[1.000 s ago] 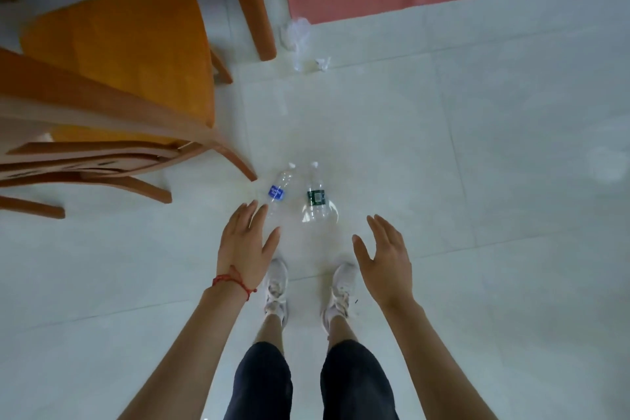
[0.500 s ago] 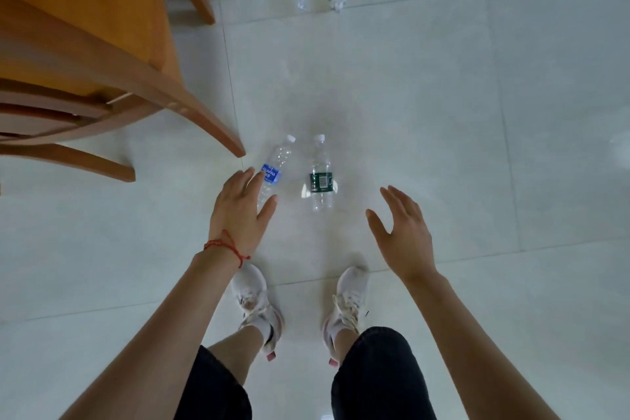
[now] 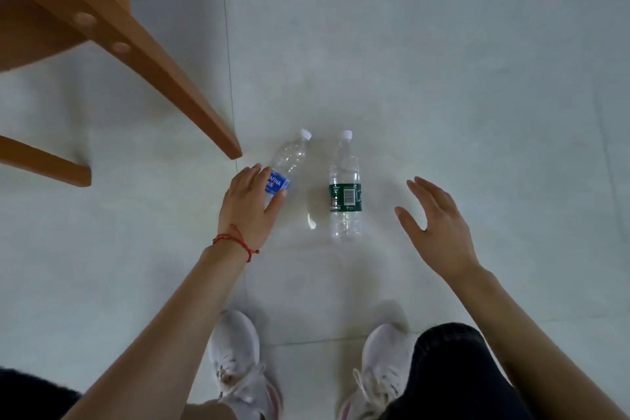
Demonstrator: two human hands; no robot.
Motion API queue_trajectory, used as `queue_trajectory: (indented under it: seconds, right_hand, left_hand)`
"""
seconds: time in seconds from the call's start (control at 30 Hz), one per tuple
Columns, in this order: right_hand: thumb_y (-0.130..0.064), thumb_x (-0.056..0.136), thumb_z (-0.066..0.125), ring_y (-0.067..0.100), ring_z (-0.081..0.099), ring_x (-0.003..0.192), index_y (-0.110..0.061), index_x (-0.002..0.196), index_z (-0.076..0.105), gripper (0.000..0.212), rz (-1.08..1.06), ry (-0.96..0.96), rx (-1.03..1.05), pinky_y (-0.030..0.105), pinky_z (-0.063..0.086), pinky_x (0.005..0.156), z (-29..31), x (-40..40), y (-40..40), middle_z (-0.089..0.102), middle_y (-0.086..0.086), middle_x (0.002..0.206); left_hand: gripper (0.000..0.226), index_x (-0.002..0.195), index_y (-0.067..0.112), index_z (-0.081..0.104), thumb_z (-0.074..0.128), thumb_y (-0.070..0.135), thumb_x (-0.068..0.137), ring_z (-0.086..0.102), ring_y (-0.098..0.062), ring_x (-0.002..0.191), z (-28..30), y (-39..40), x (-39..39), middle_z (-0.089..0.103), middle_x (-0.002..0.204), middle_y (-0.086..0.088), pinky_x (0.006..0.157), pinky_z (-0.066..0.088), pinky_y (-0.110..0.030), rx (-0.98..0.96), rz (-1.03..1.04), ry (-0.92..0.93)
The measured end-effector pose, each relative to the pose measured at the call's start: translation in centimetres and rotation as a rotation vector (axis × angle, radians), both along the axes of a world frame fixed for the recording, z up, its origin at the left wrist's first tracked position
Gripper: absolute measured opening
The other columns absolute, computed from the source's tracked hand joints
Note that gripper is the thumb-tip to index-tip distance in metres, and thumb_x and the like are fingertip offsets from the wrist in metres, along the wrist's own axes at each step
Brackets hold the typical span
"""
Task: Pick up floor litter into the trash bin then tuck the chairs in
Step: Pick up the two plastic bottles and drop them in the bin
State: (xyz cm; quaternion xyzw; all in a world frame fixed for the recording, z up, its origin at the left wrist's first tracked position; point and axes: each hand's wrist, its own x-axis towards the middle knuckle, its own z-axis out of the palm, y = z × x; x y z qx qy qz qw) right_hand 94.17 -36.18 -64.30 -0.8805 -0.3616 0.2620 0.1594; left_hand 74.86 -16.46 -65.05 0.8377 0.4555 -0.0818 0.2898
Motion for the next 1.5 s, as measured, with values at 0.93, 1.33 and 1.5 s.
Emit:
queue_trajectory:
  seconds: [0.93, 1.33, 1.5]
  right_hand:
    - [-0.037, 0.084, 0.063, 0.018, 0.052, 0.116, -0.011, 0.131, 0.047, 0.056, -0.304, 0.345, 0.180, 0.025, 0.039, 0.090, -12.5, -2.7, 5.9, 0.056, 0.002, 0.127]
    - [-0.041, 0.073, 0.073, 0.015, 0.055, 0.089, -0.010, 0.120, 0.051, 0.061, -0.437, 0.486, 0.035, 0.023, 0.040, 0.066, -13.6, -3.6, 8.6, 0.057, -0.003, 0.096]
    - [-0.035, 0.069, 0.078, 0.022, 0.068, 0.081, -0.010, 0.092, 0.066, 0.037, -0.549, 0.635, 0.140, 0.037, 0.056, 0.075, -14.4, -2.5, 8.0, 0.070, 0.005, 0.086]
  left_hand:
    - [0.027, 0.091, 0.010, 0.064, 0.071, 0.030, 0.075, 0.056, -0.018, 0.077, -12.2, -0.1, 0.3, 0.062, 0.082, -0.003, 0.061, 0.041, -0.023, -0.313, 0.583, -0.238]
    - [0.012, 0.077, 0.019, 0.063, 0.071, 0.028, 0.076, 0.065, -0.033, 0.091, -12.3, 0.3, -0.7, 0.068, 0.086, -0.012, 0.092, 0.049, -0.047, -0.670, 0.800, -0.426]
    - [0.013, 0.083, 0.017, 0.063, 0.070, 0.025, 0.076, 0.065, -0.031, 0.093, -12.9, 0.3, 0.0, 0.068, 0.095, -0.016, 0.091, 0.050, -0.044, -0.686, 0.778, -0.446]
